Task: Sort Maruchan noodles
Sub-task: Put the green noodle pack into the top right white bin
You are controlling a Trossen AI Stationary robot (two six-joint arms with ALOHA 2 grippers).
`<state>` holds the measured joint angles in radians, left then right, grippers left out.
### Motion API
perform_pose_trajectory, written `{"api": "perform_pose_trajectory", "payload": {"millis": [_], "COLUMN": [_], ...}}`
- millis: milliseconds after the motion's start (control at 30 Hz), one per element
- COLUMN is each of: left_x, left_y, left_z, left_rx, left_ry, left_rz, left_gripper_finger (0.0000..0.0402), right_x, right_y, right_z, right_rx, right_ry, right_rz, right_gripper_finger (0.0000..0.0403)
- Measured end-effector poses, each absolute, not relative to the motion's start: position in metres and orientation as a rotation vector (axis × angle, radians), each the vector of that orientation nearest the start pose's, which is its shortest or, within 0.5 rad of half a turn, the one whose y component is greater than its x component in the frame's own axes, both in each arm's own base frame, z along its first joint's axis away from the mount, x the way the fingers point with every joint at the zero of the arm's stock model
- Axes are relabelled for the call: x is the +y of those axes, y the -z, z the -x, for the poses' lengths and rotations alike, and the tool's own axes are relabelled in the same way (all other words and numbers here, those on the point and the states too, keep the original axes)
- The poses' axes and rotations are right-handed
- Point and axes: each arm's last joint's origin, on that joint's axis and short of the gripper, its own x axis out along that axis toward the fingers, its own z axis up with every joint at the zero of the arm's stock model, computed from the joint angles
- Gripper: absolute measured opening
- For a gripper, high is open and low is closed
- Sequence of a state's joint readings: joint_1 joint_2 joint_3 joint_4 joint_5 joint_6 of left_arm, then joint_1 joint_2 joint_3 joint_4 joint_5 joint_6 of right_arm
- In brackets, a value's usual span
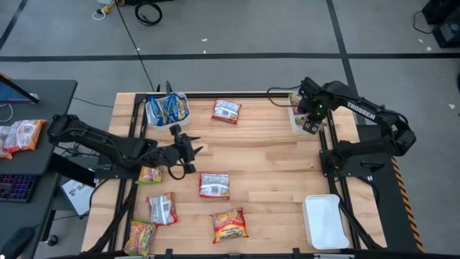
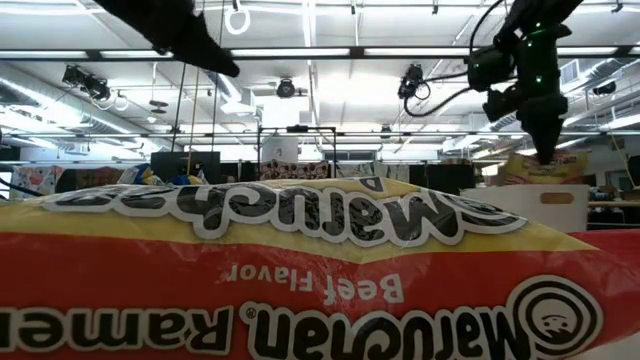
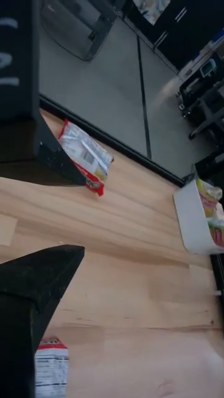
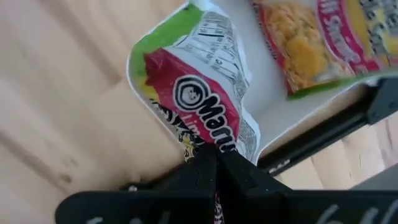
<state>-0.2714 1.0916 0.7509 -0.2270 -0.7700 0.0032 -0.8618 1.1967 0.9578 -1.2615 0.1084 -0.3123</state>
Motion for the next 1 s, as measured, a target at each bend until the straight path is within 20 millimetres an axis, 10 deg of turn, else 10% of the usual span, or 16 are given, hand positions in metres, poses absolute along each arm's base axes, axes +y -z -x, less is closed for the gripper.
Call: {"api": "perform_pose_trajectory", "payload": {"millis": [567, 1000], "left_x": [-0.022, -0.021], "left_y": [-0.273, -0.274], "left_z": [-0.185, -0.184], "left_rx": [0.591, 0.594], "left_ry": [-0.465, -0.450], "left_rz": [-0.145, -0.141], "left_gripper_finger": [0.0160, 0.0160], "right_x": [-0.146, -0.137], "right_y": [-0.224, -0.227], "right_z": [-0.151, -0.162], "right_rx": [1.612, 1.592], "right_ry": [-0.017, 0.116], "right_rz": [-0.021, -0.027], "right_gripper_finger": [0.0006, 0.0043]}}
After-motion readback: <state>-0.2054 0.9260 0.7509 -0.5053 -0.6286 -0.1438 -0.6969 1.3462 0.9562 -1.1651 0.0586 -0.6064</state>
